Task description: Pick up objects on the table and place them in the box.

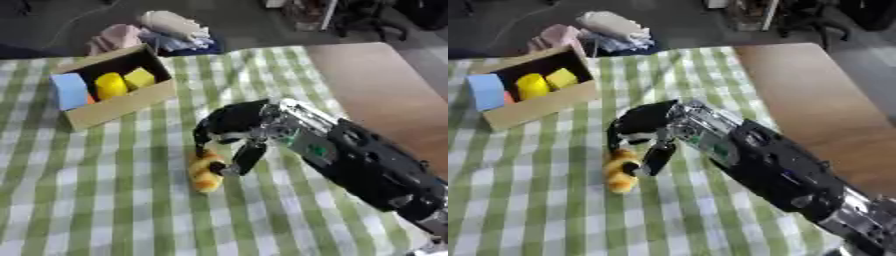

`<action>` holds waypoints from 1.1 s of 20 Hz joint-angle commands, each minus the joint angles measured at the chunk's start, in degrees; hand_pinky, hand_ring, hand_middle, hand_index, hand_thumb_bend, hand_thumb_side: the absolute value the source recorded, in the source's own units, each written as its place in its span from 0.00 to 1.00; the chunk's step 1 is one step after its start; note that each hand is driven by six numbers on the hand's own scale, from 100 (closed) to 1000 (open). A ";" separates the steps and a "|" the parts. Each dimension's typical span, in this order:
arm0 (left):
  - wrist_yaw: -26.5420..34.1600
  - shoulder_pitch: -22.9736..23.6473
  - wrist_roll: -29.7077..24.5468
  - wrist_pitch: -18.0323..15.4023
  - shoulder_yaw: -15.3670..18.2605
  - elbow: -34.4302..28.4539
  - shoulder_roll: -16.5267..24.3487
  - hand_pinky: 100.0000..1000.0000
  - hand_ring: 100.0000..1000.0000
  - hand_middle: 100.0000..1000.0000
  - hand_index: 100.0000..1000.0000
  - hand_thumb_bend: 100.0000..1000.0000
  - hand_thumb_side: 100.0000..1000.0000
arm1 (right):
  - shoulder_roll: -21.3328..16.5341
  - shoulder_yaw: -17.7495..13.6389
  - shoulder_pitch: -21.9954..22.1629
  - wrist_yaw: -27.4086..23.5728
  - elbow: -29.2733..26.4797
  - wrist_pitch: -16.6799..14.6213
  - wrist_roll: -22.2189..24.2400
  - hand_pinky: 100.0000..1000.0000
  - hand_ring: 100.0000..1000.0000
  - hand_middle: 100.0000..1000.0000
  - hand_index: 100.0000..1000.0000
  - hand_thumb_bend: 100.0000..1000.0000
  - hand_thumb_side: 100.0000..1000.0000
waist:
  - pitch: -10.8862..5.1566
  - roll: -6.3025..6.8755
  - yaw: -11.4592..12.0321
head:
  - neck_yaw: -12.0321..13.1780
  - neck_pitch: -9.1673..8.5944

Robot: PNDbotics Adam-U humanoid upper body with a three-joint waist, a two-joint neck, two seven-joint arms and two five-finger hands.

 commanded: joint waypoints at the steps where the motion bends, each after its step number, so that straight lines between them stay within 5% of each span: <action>1: 0.22 -0.35 -0.09 -0.24 0.62 -1.14 1.12 0.68 0.52 0.58 0.79 0.14 0.62 | -3.08 -1.90 -2.52 -2.92 -0.99 1.24 -0.95 0.78 0.73 0.63 0.33 0.00 0.15 | -0.20 0.71 0.12 | -0.02 -0.59; 8: 0.79 -0.70 -0.54 -0.71 0.03 -1.14 1.32 0.68 0.52 0.58 0.79 0.14 0.62 | -2.56 -6.78 -11.72 -7.99 7.17 7.01 -4.14 0.77 0.72 0.62 0.33 0.00 0.13 | -0.26 0.56 1.40 | -0.48 -0.98; 18: 2.55 -1.75 -2.25 -1.26 -1.86 -1.14 0.84 0.68 0.52 0.58 0.79 0.14 0.61 | 8.52 -14.04 -22.80 5.16 30.07 7.99 -20.01 0.74 0.71 0.60 0.33 0.00 0.11 | -0.35 0.31 5.97 | -2.83 -1.59; 22: 3.36 -2.17 -3.38 -1.54 -2.95 -1.14 0.31 0.68 0.52 0.58 0.79 0.14 0.62 | 13.21 -17.09 -24.86 13.09 39.04 11.82 -29.95 0.72 0.69 0.59 0.33 0.00 0.11 | -0.37 0.42 8.46 | -4.75 -1.35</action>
